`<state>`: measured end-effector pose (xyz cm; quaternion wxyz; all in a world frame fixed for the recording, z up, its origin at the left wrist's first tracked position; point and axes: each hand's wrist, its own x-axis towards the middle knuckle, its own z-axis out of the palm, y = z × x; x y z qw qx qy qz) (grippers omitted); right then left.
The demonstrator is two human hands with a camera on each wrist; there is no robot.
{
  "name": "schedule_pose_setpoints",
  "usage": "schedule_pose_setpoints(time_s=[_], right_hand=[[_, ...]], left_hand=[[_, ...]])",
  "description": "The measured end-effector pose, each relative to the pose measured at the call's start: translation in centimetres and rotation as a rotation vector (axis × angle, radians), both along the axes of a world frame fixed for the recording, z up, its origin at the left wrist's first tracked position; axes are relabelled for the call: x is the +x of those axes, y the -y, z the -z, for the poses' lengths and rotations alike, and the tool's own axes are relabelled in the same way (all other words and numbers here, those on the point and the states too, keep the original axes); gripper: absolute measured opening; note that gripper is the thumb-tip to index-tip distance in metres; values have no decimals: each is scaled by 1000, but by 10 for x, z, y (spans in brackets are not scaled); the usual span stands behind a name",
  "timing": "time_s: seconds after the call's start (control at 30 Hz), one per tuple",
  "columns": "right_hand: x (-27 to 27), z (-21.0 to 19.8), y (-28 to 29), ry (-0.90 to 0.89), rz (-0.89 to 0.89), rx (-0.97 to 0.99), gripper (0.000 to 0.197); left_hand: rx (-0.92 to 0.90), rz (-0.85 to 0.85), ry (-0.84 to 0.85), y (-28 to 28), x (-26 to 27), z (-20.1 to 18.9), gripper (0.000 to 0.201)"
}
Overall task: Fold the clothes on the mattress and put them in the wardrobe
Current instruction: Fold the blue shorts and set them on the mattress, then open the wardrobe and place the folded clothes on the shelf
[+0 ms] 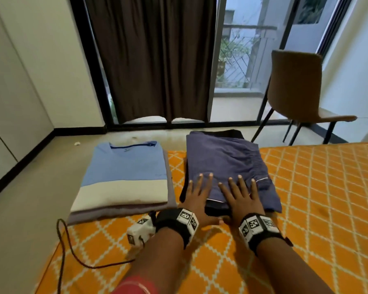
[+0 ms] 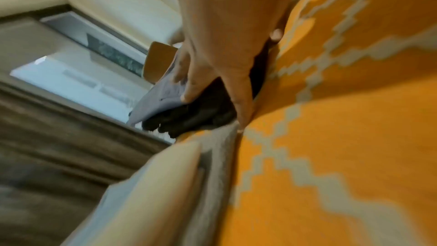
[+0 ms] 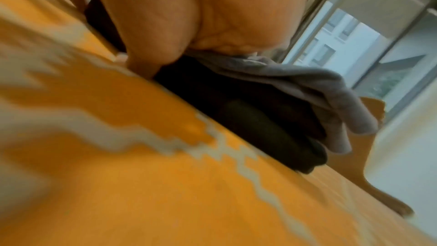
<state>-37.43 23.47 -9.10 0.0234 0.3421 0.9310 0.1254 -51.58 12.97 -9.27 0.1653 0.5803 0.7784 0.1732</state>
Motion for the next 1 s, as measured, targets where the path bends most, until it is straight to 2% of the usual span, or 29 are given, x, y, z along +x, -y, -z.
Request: schedule_pose_setpoints(time_s=[0.07, 0.13, 0.17, 0.2, 0.27, 0.3, 0.33, 0.37, 0.4, 0.43, 0.47, 0.5, 0.6, 0.67, 0.7, 0.77, 0.83, 0.87, 0.93, 1.0], right_hand=[[0, -11, 18, -107, 138, -38, 136], [12, -9, 40, -202, 158, -94, 151], [20, -7, 50, -269, 157, -145, 160], [29, 2, 62, -317, 158, -170, 166], [45, 6, 98, -311, 171, -296, 165], [50, 3, 117, -267, 167, -335, 158], [53, -5, 140, -156, 188, -376, 142], [51, -11, 166, -28, 208, -439, 116], [51, -19, 195, 99, 199, -522, 89], [51, -22, 222, 170, 167, -584, 70], [51, -28, 249, 224, 127, -644, 61], [47, -30, 274, 282, 59, -692, 58], [49, -40, 317, 468, -116, -659, 71], [54, -48, 338, 530, -173, -602, 84], [55, -54, 349, 526, -186, -608, 81], [54, -69, 373, 489, -264, -598, 57], [44, -78, 396, 439, -373, -620, 33], [36, -82, 406, 406, -414, -658, 30], [15, -86, 422, 346, -457, -731, 38], [-18, -87, 431, 226, -484, -771, 51]], left_hand=[[-5, -150, 116, 27, -4, -8, 151], [-161, -227, 122, 74, 7, -11, 157], [-235, -226, 115, 98, 16, -7, 153], [-264, -217, 87, 119, 27, 2, 139], [-150, -277, -169, 153, 39, 31, 107], [-246, -317, -223, 166, 38, 43, 102], [-216, -363, -314, 176, 37, 68, 109], [-103, -379, -478, 186, 47, 76, 106], [-133, -331, -504, 208, 61, 71, 86], [-330, -258, -415, 232, 82, 58, 65], [-471, -102, -384, 253, 105, 35, 54], [-486, -56, -358, 276, 125, 20, 52], [-510, -116, -70, 340, 151, 13, 63], [-511, -133, -31, 378, 167, 1, 67], [-485, -140, -43, 392, 173, -7, 68], [-433, -184, 4, 416, 187, -26, 68], [-338, -314, 242, 428, 184, -48, 56], [-245, -394, 327, 433, 174, -56, 50], [-142, -528, 366, 438, 144, -57, 48], [-154, -594, 302, 438, 106, -55, 55]])
